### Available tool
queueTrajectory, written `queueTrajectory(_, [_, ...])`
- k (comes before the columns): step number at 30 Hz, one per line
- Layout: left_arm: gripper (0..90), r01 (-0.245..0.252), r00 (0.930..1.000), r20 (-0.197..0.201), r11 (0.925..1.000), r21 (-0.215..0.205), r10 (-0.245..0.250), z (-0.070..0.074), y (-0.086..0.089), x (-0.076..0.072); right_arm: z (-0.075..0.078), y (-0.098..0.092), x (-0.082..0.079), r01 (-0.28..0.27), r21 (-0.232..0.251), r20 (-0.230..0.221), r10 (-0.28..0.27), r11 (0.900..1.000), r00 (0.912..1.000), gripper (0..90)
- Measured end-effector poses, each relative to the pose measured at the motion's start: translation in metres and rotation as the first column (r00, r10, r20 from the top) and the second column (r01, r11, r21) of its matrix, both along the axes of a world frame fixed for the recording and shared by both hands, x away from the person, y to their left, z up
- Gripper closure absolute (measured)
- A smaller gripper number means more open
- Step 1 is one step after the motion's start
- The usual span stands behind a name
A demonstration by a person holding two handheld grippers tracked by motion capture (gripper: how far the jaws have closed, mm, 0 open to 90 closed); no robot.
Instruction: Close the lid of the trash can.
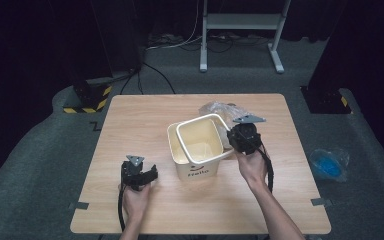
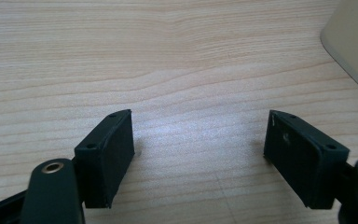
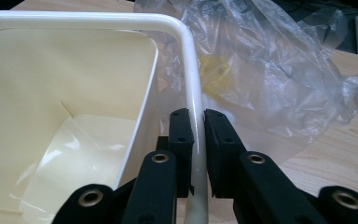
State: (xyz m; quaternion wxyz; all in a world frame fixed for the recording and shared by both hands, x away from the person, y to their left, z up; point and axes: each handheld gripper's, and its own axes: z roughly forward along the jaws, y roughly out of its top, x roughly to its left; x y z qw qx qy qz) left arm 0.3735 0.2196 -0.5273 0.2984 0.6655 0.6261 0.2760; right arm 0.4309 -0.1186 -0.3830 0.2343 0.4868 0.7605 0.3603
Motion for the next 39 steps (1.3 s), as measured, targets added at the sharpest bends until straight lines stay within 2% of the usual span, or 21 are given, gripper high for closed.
queueTrajectory(18, [24.2,0.0,1.0,0.001,1.0,-0.002,0.0,0.0,0.0,0.0,0.001,0.018,0.001,-0.002,-0.012,-0.006,0.002,1.0,1.0,81.9])
queueTrajectory(27, [24.1,0.0,1.0,0.001,1.0,-0.002,0.0,0.0,0.0,0.0,0.0,0.023,0.001,0.005,-0.006,-0.017,-0.005,1.0,0.9998,81.8])
queueTrajectory(39, [24.1,0.001,1.0,0.001,1.0,-0.003,-0.001,0.0,0.0,0.0,0.002,0.029,0.0,0.013,-0.01,-0.01,-0.013,1.0,0.9999,81.6])
